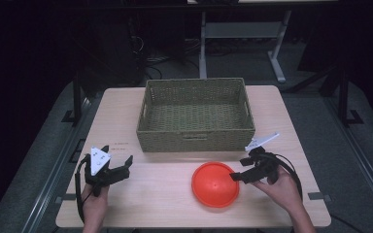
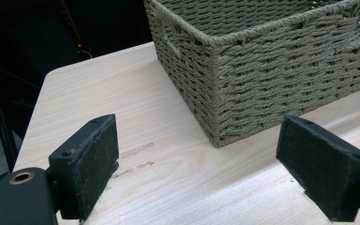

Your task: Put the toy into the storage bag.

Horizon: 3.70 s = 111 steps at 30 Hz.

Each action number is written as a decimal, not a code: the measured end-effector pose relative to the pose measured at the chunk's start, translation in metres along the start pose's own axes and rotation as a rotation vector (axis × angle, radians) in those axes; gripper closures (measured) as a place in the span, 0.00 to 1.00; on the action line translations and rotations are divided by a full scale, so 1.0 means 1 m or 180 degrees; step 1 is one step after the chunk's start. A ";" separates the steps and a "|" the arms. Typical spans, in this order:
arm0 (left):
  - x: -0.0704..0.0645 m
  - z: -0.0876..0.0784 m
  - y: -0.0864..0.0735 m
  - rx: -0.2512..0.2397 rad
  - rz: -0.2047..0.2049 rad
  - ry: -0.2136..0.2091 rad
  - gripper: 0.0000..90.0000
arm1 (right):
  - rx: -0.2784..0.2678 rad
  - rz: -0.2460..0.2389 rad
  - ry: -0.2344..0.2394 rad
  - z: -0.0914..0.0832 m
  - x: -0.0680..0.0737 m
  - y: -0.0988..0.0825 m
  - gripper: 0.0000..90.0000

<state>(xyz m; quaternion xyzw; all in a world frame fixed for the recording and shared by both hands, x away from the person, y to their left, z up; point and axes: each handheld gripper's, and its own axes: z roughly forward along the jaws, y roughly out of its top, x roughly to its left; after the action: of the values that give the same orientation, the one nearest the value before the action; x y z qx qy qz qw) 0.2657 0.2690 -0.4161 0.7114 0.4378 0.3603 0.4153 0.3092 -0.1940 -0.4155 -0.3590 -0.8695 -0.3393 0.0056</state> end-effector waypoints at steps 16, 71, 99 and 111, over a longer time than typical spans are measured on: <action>-0.002 0.000 0.000 -0.0028 0.0009 -0.0011 0.14 | 0.0328 0.0086 0.0001 0.029 -0.009 0.005 0.38; -0.002 -0.002 0.001 -0.0064 0.0026 0.0002 0.14 | 0.0083 0.0183 0.0154 0.014 -0.004 0.008 0.91; -0.001 -0.002 0.001 -0.0068 0.0026 0.0011 0.14 | -0.0108 0.0013 -0.0044 -0.042 0.013 0.032 0.91; -0.001 -0.003 0.001 -0.0074 0.0020 0.0009 0.14 | -0.0101 -0.0130 -0.0146 -0.058 0.022 0.052 0.91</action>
<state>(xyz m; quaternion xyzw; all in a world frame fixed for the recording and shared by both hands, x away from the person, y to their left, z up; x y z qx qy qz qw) 0.2636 0.2688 -0.4141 0.7073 0.4319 0.3678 0.4218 0.3117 -0.1882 -0.3351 -0.3488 -0.8710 -0.3448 -0.0270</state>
